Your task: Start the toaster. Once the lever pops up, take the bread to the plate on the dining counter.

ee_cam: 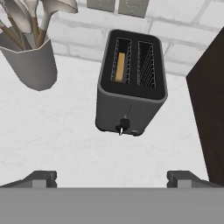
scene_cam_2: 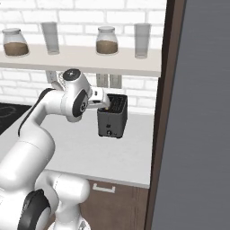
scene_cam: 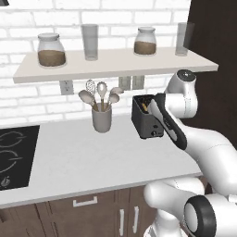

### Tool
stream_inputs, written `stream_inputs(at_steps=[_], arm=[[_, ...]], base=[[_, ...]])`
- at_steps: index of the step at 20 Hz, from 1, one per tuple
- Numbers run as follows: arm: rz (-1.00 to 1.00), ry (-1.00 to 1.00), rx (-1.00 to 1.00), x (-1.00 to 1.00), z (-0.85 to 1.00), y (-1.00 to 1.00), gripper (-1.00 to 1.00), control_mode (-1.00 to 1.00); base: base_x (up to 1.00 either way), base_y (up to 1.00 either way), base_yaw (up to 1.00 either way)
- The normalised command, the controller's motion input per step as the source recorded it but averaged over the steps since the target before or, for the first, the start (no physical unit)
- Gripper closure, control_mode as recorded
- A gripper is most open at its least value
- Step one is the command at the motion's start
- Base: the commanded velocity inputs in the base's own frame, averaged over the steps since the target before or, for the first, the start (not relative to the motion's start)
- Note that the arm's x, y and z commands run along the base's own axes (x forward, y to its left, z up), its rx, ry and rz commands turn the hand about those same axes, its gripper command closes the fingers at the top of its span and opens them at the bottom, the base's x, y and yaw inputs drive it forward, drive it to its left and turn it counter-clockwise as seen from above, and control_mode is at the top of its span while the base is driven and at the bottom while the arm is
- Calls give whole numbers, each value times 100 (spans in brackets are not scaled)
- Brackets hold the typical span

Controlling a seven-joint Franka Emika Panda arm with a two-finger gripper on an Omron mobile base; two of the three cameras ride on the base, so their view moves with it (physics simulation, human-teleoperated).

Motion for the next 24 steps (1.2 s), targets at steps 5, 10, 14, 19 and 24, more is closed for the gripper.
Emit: stream_inputs(at_steps=[5, 10, 14, 19, 24], arm=[[0, 0, 0, 0, 0, 0, -100, -100], [0, 0, 0, 0, 0, 0, -100, -100], [0, 0, 0, 0, 0, 0, -100, -100], [0, 0, 0, 0, 0, 0, -100, -100], [0, 0, 0, 0, 0, 0, -100, -100]], base=[[0, 0, 0], [0, 0, 0], [0, 0, 0], [0, 0, 0], [0, 0, 0]])
